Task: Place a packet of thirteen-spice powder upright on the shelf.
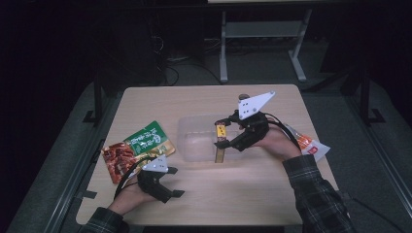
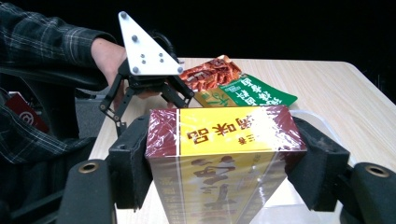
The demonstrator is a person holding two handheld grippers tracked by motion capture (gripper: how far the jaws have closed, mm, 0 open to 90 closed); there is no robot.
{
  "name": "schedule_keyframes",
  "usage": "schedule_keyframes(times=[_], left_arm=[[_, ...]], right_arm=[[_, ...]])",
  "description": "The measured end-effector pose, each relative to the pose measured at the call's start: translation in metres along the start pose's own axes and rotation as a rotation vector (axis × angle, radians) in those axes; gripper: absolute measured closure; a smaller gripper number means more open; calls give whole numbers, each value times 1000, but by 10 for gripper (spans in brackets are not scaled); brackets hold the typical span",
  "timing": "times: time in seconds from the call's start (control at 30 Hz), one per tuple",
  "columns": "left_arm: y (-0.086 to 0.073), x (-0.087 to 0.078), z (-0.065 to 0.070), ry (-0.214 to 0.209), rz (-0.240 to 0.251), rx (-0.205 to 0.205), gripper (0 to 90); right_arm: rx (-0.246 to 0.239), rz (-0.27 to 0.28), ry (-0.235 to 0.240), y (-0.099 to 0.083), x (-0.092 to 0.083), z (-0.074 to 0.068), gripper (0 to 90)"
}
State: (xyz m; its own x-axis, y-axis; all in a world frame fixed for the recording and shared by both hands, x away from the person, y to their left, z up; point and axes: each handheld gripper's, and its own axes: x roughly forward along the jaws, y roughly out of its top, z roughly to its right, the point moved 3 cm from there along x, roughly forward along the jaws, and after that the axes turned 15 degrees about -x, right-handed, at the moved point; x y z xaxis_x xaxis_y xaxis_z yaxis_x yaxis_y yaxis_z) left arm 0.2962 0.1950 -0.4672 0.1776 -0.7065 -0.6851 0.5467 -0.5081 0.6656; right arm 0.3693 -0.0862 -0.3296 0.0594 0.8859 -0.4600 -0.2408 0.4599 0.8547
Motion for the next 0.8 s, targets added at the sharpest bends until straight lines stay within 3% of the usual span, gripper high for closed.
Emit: schedule_keyframes(times=[0.43, 0.67, 0.8], left_arm=[[0, 1, 0, -15, 3, -8, 132], [0, 1, 1, -20, 4, -15, 132], [-1, 2, 1, -23, 1, -20, 132]], right_arm=[[4, -19, -13, -9, 11, 26, 306], [-19, -67, -6, -16, 19, 39, 306], [-12, -54, -16, -20, 20, 45, 305]])
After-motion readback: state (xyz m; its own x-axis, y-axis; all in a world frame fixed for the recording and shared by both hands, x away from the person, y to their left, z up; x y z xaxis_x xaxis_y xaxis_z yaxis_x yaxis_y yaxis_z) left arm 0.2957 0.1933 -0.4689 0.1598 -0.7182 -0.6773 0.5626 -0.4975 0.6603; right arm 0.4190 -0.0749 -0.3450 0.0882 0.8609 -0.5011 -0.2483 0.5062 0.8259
